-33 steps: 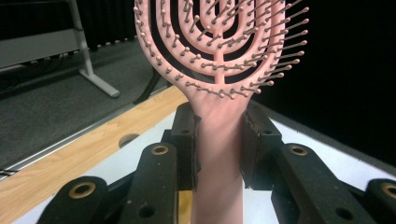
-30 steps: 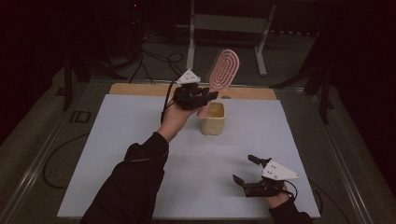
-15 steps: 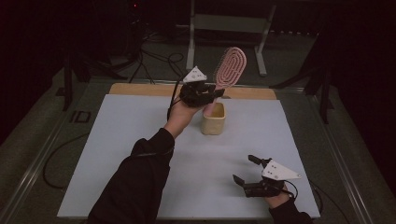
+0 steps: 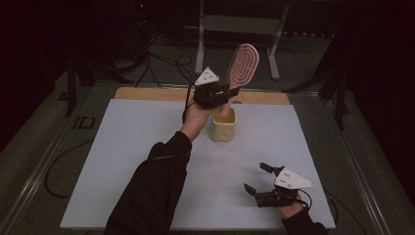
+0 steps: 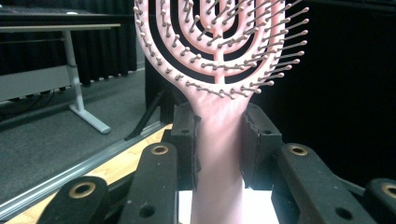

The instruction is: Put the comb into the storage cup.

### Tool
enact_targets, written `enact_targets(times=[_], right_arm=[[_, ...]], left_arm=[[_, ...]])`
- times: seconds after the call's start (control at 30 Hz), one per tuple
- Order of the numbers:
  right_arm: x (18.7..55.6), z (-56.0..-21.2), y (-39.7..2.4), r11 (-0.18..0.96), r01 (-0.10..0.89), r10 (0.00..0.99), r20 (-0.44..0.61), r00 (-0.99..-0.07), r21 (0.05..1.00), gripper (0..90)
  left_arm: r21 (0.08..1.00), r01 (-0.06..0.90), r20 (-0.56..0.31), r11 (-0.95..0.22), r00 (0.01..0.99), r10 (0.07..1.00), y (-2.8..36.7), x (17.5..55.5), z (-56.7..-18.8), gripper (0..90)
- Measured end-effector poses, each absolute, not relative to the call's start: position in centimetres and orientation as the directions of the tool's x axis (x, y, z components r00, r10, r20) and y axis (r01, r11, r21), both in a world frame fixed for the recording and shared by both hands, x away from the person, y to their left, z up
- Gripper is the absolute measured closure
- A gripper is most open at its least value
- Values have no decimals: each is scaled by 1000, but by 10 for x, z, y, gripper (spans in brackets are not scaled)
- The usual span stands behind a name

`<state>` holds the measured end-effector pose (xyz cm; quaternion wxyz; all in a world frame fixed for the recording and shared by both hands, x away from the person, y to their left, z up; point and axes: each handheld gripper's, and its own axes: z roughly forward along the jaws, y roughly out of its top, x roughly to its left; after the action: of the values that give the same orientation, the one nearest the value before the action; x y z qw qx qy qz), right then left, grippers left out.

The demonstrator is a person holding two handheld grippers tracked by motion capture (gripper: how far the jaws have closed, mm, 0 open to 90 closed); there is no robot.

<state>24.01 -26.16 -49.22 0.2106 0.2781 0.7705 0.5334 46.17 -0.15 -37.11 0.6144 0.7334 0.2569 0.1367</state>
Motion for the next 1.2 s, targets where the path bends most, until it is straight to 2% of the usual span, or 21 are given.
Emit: enact_targets(times=[0.13,0.43,0.97,1.2], right_arm=[[240,-492,-262,275,203,652,-27,-757,940,94],[241,-492,-261,273,203,651,-25,-758,940,94],[240,-492,-261,275,204,651,-26,-759,939,94],[241,-493,-262,275,202,651,-27,-758,940,94]], left_arm=[[977,187,-95,-108,821,562,-3,465,-378,700],[982,183,-109,-57,781,615,-2,471,-390,701],[986,158,-93,-45,766,636,-2,467,-422,700],[986,168,-119,-20,769,628,0,465,-438,700]])
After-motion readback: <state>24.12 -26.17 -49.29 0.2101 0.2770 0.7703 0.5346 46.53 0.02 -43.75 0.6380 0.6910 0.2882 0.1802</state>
